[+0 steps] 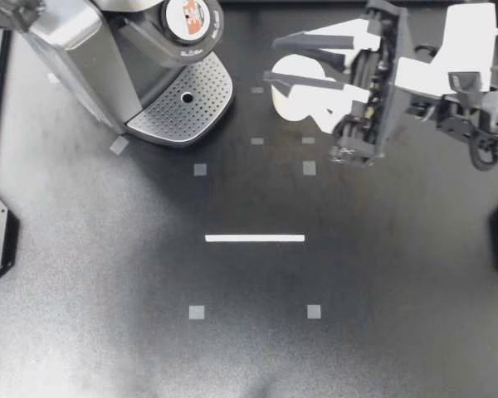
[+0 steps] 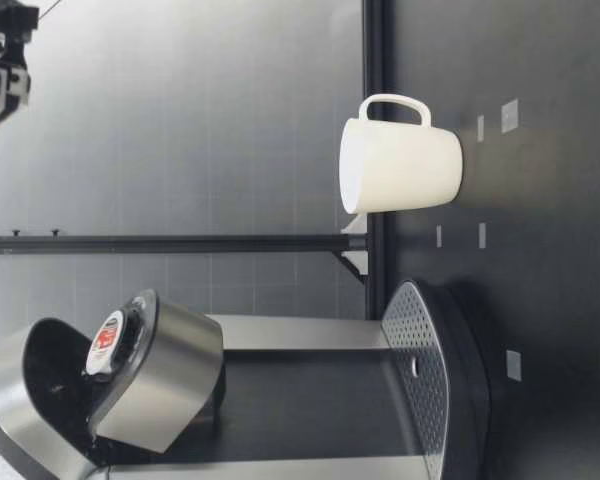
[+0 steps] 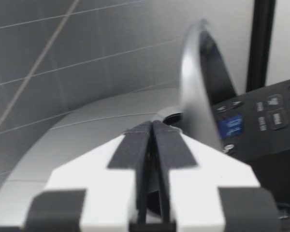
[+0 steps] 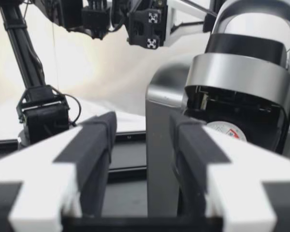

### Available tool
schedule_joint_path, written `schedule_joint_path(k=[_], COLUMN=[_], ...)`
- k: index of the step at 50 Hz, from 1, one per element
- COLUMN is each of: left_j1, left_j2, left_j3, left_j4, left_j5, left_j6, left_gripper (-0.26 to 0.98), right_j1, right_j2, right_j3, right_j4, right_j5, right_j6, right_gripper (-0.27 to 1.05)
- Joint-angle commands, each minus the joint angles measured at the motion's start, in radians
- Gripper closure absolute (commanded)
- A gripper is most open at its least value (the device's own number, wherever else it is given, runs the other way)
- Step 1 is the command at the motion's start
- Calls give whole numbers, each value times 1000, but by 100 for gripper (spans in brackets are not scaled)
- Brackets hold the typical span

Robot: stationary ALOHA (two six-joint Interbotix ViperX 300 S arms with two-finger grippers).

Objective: Place the coffee capsule inside the capsule container, then place the cup onto the center of the cup tray.

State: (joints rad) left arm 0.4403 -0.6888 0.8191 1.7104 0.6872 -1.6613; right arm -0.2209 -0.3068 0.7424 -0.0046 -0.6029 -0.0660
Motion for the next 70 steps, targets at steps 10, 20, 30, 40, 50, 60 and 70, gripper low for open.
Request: schedule_joint_path(k=[10,20,30,40,50,60,70], left_j1=[5,5,5,-5,-31,-46,-69], left_j2=[-3,-15,20,51,77,121,158], left_j3=[-60,-81,-101,-95,-95,-100,-109], left_j4=[6,6,0,-2,-2,-2,-3], left_j5=[-173,-407,-518,-552,-551,-549,-546], left_j6=[-3,-28,-35,-74,-81,-95,-98], left_gripper=[61,61,61,61,61,61,61], right_j1=[5,3,3,5,3,3,5], right_j2=[-51,-61,-60,-60,-60,-61,-69], right_j3=[11,23,25,26,28,31,48], right_j4=[2,2,2,2,2,2,2], right_j5=[-23,-40,-55,-55,-55,-57,-57], right_j6=[0,2,2,3,3,5,14], right_gripper=[27,27,27,27,27,27,27])
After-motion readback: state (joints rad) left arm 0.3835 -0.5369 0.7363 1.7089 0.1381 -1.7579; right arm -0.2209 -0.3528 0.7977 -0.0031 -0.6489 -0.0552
